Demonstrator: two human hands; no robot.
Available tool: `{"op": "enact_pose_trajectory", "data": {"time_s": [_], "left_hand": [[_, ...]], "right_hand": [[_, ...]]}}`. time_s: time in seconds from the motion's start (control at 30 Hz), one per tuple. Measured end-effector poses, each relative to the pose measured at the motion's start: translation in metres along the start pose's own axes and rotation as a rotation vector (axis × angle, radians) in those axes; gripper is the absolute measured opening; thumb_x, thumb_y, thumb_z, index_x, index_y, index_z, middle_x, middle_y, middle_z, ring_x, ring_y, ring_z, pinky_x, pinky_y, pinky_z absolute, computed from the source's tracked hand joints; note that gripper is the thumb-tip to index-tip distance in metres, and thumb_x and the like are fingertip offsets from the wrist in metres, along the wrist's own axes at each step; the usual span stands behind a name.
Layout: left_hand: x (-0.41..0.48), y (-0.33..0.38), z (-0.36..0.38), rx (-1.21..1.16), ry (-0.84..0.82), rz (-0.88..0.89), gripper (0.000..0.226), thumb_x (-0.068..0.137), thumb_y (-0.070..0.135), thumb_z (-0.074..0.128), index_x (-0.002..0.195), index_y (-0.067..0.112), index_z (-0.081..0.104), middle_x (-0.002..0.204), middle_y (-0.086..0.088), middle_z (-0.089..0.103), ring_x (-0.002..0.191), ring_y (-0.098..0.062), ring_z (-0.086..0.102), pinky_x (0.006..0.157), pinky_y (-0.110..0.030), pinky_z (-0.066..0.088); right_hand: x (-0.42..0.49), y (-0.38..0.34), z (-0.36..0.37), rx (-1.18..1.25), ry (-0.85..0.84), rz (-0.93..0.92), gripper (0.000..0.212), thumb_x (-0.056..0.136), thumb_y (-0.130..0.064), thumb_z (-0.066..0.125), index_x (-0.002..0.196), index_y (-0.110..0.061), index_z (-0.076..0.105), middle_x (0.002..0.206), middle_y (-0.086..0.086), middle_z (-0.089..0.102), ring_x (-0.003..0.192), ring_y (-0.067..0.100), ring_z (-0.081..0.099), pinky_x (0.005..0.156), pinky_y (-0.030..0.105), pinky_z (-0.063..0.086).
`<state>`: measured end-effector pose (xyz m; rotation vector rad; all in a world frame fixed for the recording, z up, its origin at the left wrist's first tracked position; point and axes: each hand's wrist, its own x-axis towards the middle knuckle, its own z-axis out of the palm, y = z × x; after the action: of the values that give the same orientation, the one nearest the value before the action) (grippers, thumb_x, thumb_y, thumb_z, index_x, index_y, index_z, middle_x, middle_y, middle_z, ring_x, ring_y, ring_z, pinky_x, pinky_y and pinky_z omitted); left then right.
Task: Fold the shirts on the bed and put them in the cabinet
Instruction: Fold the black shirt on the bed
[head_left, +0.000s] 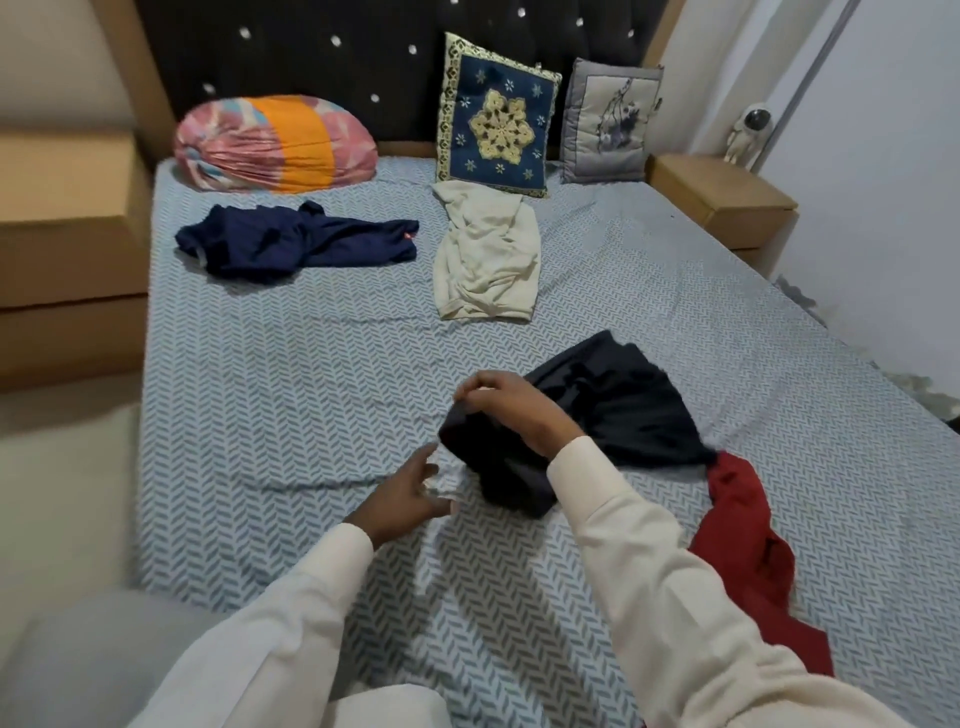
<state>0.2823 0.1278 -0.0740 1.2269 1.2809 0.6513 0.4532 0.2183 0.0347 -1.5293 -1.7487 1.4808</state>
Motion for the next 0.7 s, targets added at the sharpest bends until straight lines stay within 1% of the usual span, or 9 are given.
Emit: {"op": "enact_pose_trajectory", "data": {"time_s": [0.1,0.2,0.27,0.37,0.47,0.5,0.57,0.63,0.7], "left_hand": [[-0.018,0.007,-0.018,-0.355,0.109,0.117,0.067,0.082,0.001,0.077,0.138,0.023,0.049,0.132,0.001,0.062,0.123,-0.019,0.058,0.092,-0.030,0.055],[-0.036,0.020,-0.039,-0.559,0.181,0.139,0.043,0.090,-0.001,0.065,0.129,0.016,0.057,0.121,-0.008,0.069,0.111,-0.026,0.066,0.087,-0.039,0.058],[-0.048,0.024,-0.052,-0.613,0.217,0.125,0.034,0.095,0.005,0.059,0.127,0.016,0.059,0.117,-0.006,0.072,0.106,-0.025,0.068,0.086,-0.039,0.057],[-0.062,0.026,-0.068,-0.841,0.315,0.098,0.030,0.098,0.005,0.050,0.126,0.010,0.060,0.118,-0.012,0.070,0.109,-0.028,0.066,0.088,-0.037,0.056],[-0.075,0.031,-0.087,-1.007,0.428,0.112,0.033,0.095,0.004,0.051,0.127,0.004,0.060,0.119,-0.018,0.068,0.107,-0.029,0.066,0.092,-0.039,0.055],[-0.080,0.036,-0.094,-1.024,0.450,0.119,0.035,0.094,0.006,0.052,0.129,0.002,0.059,0.121,-0.020,0.067,0.107,-0.030,0.066,0.094,-0.041,0.054],[-0.091,0.051,-0.110,-1.021,0.490,0.163,0.038,0.095,0.009,0.053,0.131,-0.001,0.057,0.125,-0.023,0.064,0.111,-0.033,0.064,0.101,-0.045,0.051],[-0.102,0.074,-0.130,-1.009,0.530,0.247,0.039,0.097,0.010,0.052,0.134,-0.002,0.054,0.128,-0.024,0.062,0.117,-0.035,0.061,0.103,-0.047,0.048],[-0.114,0.107,-0.151,-0.976,0.534,0.358,0.041,0.099,0.013,0.050,0.137,-0.002,0.051,0.132,-0.023,0.060,0.120,-0.035,0.059,0.104,-0.047,0.048]], "right_hand": [[0.000,-0.036,0.035,0.248,-0.244,-0.066,0.019,0.089,-0.022,0.070,0.108,-0.021,0.071,0.101,0.003,0.066,0.095,0.019,0.059,0.086,0.034,0.044],[-0.007,-0.049,0.047,0.307,-0.242,-0.101,0.030,0.096,-0.033,0.064,0.124,-0.024,0.063,0.105,-0.003,0.068,0.098,0.012,0.062,0.084,0.027,0.050],[-0.009,-0.038,0.049,0.273,-0.212,-0.122,0.042,0.093,-0.032,0.069,0.132,-0.026,0.058,0.113,0.001,0.070,0.105,0.016,0.067,0.090,0.029,0.053],[-0.019,-0.005,0.048,0.129,-0.332,-0.131,0.076,0.079,-0.021,0.085,0.144,-0.025,0.045,0.134,-0.001,0.063,0.127,0.012,0.057,0.106,0.030,0.047],[-0.035,0.008,0.074,-0.190,-0.386,-0.147,0.101,0.063,-0.044,0.093,0.147,-0.037,0.037,0.141,-0.018,0.054,0.131,-0.003,0.048,0.111,0.025,0.039],[-0.037,0.005,0.090,-0.290,-0.333,-0.152,0.100,0.061,-0.053,0.091,0.145,-0.037,0.039,0.138,-0.020,0.056,0.128,-0.005,0.050,0.110,0.024,0.040],[-0.030,-0.007,0.123,-0.304,-0.193,-0.221,0.076,0.067,-0.054,0.083,0.134,-0.030,0.054,0.126,-0.013,0.065,0.119,0.002,0.058,0.105,0.033,0.048],[-0.022,-0.037,0.150,-0.035,-0.120,-0.254,0.049,0.077,-0.034,0.075,0.123,-0.022,0.065,0.117,-0.004,0.072,0.113,0.012,0.065,0.103,0.043,0.051],[-0.014,-0.074,0.164,0.361,-0.097,-0.198,0.042,0.077,-0.016,0.068,0.119,-0.016,0.068,0.111,0.004,0.074,0.106,0.021,0.068,0.096,0.041,0.054]]}}
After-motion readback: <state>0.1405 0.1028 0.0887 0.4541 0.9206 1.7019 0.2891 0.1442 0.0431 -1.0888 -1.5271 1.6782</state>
